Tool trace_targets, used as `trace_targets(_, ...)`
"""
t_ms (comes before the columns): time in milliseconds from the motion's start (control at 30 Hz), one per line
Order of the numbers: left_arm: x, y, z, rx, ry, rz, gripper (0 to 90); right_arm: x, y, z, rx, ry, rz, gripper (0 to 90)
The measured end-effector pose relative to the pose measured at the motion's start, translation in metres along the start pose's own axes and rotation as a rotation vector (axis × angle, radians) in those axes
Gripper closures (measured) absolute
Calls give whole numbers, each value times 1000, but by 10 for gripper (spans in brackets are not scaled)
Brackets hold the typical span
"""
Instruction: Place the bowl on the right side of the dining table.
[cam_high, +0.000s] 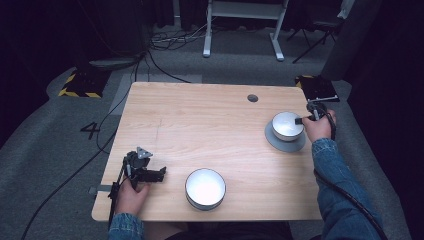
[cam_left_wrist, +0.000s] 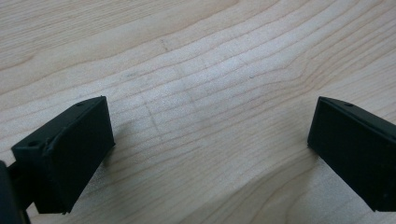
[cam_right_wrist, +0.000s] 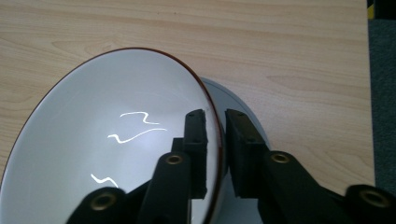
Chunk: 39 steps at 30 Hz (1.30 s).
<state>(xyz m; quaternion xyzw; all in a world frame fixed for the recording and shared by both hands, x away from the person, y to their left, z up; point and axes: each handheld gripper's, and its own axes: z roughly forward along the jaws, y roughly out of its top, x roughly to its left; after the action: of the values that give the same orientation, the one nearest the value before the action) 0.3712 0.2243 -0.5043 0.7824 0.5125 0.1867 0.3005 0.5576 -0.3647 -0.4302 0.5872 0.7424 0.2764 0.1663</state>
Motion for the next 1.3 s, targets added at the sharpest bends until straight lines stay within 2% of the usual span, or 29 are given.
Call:
trace_targets(33, 0, 0, 0, 0, 0, 0, 4, 0, 0, 0, 0, 0, 0, 741)
trace_targets(67, 0, 0, 0, 0, -1, -1, 4, 0, 1, -1, -3, -21, -27, 672)
trace_targets(167, 0, 0, 0, 4, -2, 0, 4, -2, 0, -2, -16, -15, -18, 651)
trace_targets(200, 0, 0, 0, 0, 1, 0, 4, -3, 0, -3, -29, 1, -6, 619)
trace_targets(267, 0, 0, 0, 1, -6, -4, 4, -3, 0, -5, -40, -7, -9, 580)
trace_targets(533, 0, 0, 0, 3, -8, -4, 4, 4, 6, -15, -74, -17, -47, 488)
trace_targets(733, 0, 0, 0, 0, 2, 1, 4, 10, 9, -23, -97, -7, -82, 425)
trace_targets(800, 0, 0, 0, 1, -4, -3, 4, 15, 10, -26, -99, 3, -86, 407)
trace_targets(867, 0, 0, 0, 0, -2, -2, 4, 22, 11, -31, -103, 21, -119, 389)
trace_targets(933, 0, 0, 0, 1, -2, 0, 4, 24, 10, -34, -105, 26, -128, 383)
trace_targets(1067, 0, 0, 0, 0, -4, -3, 4, 35, 8, -46, -128, 105, -152, 373)
trace_targets(1300, 0, 0, 0, 2, -3, -5, 4, 52, 6, -64, -154, 146, -211, 358)
